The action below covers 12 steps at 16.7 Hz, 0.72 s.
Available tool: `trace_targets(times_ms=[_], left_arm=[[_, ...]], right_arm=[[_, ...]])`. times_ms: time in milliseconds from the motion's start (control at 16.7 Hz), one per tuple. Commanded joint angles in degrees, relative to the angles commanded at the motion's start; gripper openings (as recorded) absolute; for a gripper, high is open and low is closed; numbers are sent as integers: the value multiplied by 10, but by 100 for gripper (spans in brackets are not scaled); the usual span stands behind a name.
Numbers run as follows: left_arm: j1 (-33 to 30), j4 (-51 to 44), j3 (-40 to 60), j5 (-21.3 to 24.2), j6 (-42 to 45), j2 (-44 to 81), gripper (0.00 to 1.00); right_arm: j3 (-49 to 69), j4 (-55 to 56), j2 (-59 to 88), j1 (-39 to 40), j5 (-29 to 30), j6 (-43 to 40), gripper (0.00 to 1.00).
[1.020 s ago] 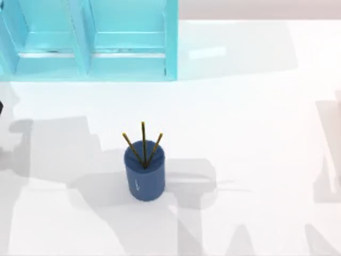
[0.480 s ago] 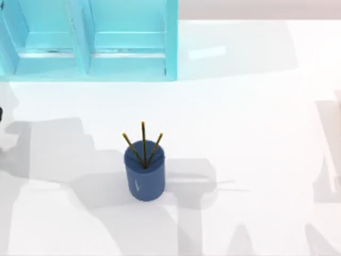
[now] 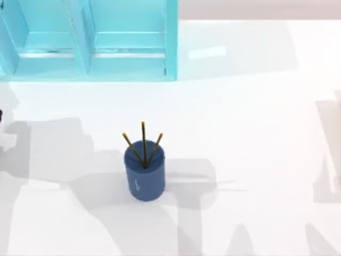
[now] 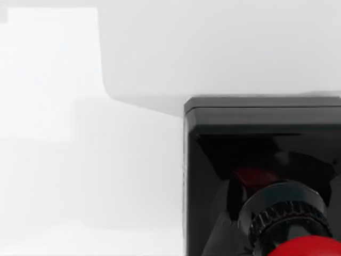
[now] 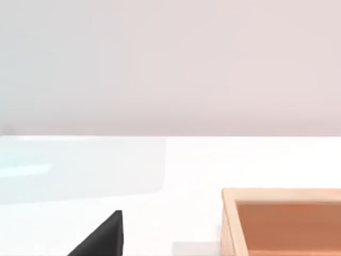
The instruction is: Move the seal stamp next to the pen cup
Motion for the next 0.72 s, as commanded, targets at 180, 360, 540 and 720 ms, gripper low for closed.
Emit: trace_targets(times_ms=[180,360,540,720], left_arm=[[0,0,0,0,0,0,0],[0,0,0,0,0,0,0],[0,0,0,0,0,0,0],[-3,-2,2,0,-1,-1,0]], right_arm=[[0,0,0,0,0,0,100],[0,0,0,0,0,0,100],[0,0,0,0,0,0,100],[0,0,0,0,0,0,100]])
